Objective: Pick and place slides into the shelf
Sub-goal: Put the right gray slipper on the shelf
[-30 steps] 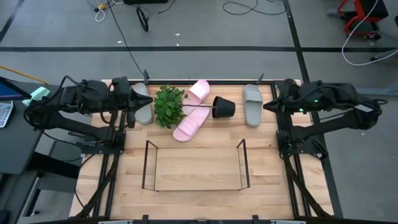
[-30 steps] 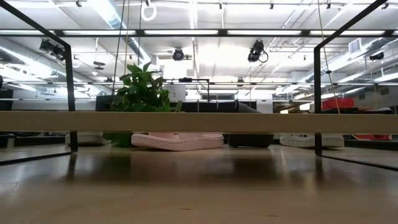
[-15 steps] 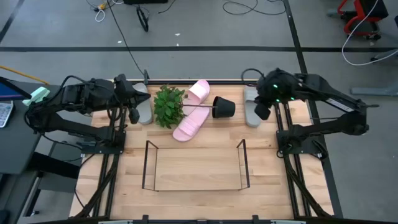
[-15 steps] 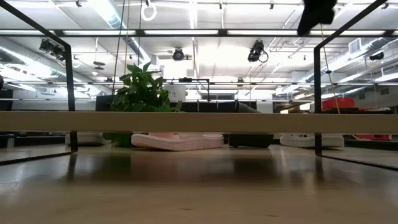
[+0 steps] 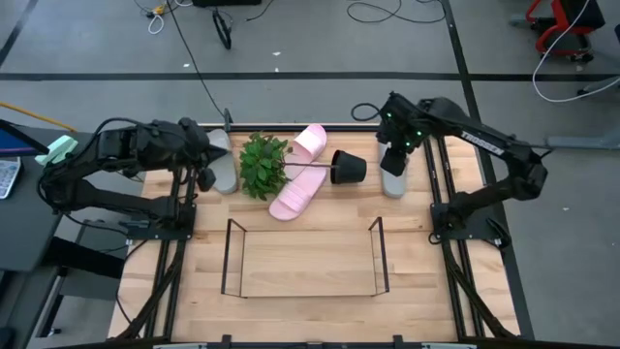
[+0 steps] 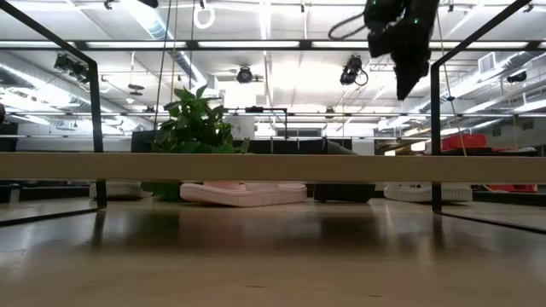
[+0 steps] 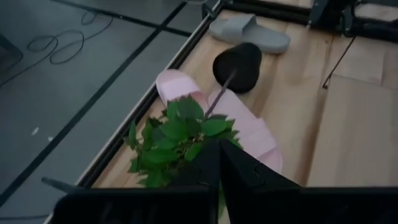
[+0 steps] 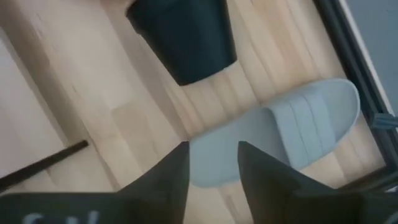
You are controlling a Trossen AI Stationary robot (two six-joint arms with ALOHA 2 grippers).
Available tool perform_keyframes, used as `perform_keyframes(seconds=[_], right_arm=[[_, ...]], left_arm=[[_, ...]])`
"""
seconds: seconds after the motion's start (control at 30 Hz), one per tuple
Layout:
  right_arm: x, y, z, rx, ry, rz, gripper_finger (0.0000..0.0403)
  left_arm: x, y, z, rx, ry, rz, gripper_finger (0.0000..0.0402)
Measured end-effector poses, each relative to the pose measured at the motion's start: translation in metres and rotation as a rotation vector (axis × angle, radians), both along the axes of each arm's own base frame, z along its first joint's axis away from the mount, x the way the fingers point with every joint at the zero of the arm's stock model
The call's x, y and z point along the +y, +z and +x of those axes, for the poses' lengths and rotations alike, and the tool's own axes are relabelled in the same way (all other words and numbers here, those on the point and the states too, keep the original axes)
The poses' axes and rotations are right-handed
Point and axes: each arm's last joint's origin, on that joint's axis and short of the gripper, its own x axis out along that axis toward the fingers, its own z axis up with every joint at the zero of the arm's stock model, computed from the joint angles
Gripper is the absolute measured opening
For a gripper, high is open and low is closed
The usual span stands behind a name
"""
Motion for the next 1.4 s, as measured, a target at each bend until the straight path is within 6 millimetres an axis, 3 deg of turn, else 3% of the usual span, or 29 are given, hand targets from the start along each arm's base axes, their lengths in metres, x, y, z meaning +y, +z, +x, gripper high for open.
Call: perform_keyframes(seconds=[0.2,0.43,0.73,1.4], right_arm=[[-0.008,-0.024,0.002,0.070,0.058,0.026,0.0217],[-0.009,-0.067,-0.002,0.200,0.083,-0.080,0.0266],[-0.012,-0.104,-0.010,0.376,0.084,-0.297,0.0272],[-0.017,-0.153,-0.022,0.392,0.015,-0.418,0.0270]], left_arm=[[0.000,-0.003,-0.002,0.034,0.009,-0.017,0.0022],[-0.001,-0.006,-0.004,0.068,0.009,-0.021,0.0019],[-0.001,-0.006,-0.005,0.078,0.004,-0.016,0.0016],[-0.001,-0.007,-0.006,0.090,0.005,-0.018,0.0020]])
